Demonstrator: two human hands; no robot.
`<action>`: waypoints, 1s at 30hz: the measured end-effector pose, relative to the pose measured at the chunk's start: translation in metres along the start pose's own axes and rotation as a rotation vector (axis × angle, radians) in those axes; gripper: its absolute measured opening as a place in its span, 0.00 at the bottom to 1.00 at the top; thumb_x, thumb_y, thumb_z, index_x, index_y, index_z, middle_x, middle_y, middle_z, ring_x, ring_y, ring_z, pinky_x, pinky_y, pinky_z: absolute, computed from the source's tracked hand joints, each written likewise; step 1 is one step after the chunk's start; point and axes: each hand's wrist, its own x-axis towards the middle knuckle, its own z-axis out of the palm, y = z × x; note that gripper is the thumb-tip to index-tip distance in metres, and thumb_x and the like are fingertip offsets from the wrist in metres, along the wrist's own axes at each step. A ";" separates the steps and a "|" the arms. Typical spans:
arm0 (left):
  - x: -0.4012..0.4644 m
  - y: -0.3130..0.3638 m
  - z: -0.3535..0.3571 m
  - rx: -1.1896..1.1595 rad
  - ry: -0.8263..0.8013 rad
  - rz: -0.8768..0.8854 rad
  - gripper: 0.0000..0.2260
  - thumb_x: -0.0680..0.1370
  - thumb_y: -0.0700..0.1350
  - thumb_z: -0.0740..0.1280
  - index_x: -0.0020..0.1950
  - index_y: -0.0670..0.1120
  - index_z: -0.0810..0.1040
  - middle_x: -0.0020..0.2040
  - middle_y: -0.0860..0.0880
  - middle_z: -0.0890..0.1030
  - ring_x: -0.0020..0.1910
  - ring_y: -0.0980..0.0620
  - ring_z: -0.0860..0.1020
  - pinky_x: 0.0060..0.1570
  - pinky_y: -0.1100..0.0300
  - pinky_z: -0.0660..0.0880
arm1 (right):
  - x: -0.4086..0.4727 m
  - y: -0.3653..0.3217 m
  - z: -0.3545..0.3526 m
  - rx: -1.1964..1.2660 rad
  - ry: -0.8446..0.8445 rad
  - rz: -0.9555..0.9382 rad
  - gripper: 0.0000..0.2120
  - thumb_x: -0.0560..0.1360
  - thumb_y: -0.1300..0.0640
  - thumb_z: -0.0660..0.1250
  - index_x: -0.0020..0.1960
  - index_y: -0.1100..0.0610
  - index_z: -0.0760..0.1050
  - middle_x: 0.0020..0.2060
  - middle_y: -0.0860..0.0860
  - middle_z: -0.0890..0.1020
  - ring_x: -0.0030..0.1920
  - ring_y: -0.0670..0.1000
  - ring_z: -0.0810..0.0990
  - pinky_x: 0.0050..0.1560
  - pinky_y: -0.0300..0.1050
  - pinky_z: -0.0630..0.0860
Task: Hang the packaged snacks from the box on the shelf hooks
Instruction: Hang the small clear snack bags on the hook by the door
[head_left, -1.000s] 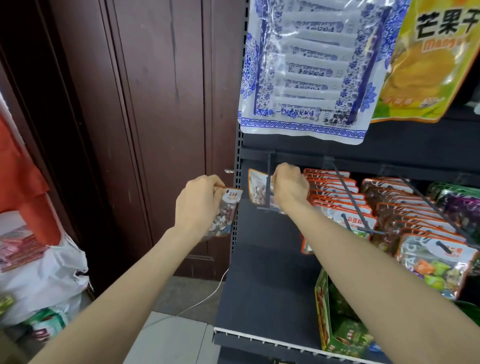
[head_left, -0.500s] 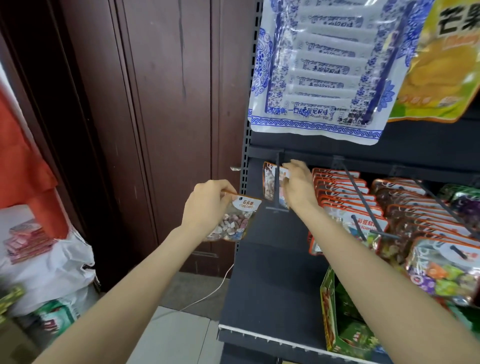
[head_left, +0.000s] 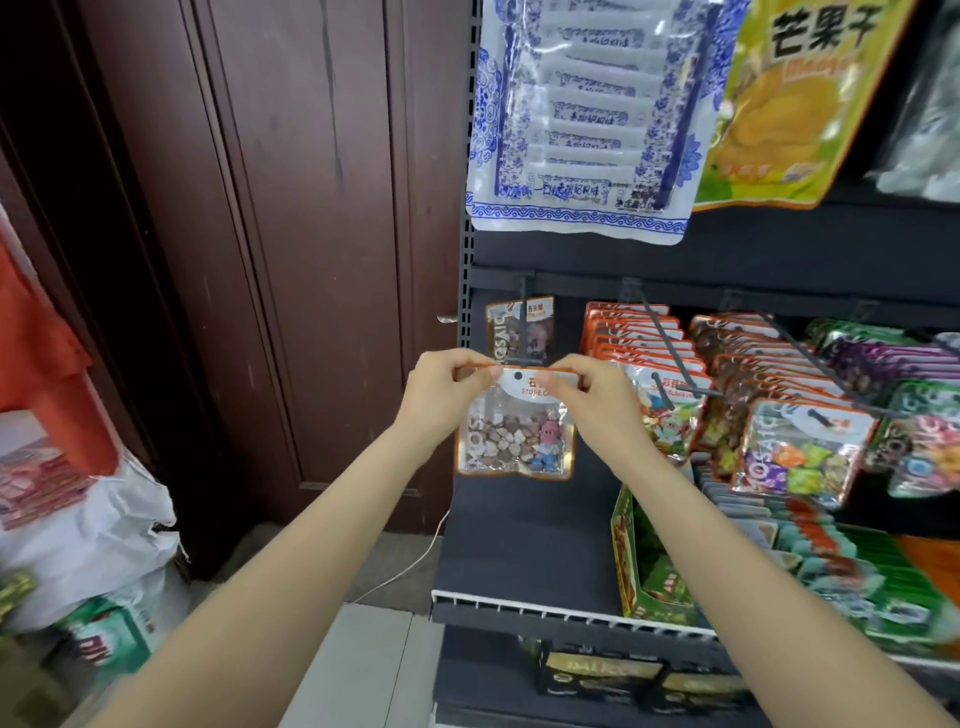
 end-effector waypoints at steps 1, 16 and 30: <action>0.001 0.001 0.002 0.005 0.015 -0.006 0.03 0.75 0.45 0.69 0.44 0.49 0.83 0.34 0.58 0.77 0.41 0.55 0.75 0.48 0.57 0.73 | 0.001 -0.001 0.000 -0.010 0.016 0.002 0.06 0.76 0.57 0.66 0.43 0.57 0.79 0.36 0.44 0.79 0.39 0.42 0.77 0.37 0.31 0.69; 0.043 -0.009 0.010 0.255 0.202 -0.016 0.03 0.76 0.43 0.68 0.48 0.47 0.82 0.43 0.51 0.81 0.43 0.53 0.77 0.43 0.62 0.71 | 0.044 0.008 0.018 -0.442 0.164 -0.065 0.08 0.77 0.63 0.64 0.54 0.58 0.79 0.52 0.53 0.80 0.52 0.51 0.79 0.46 0.38 0.73; 0.167 -0.027 0.049 0.392 0.195 -0.178 0.07 0.74 0.37 0.62 0.41 0.43 0.79 0.42 0.40 0.81 0.43 0.40 0.79 0.35 0.57 0.69 | 0.168 0.055 0.046 -0.587 0.254 0.161 0.10 0.78 0.65 0.59 0.54 0.60 0.78 0.54 0.59 0.76 0.57 0.59 0.74 0.48 0.49 0.73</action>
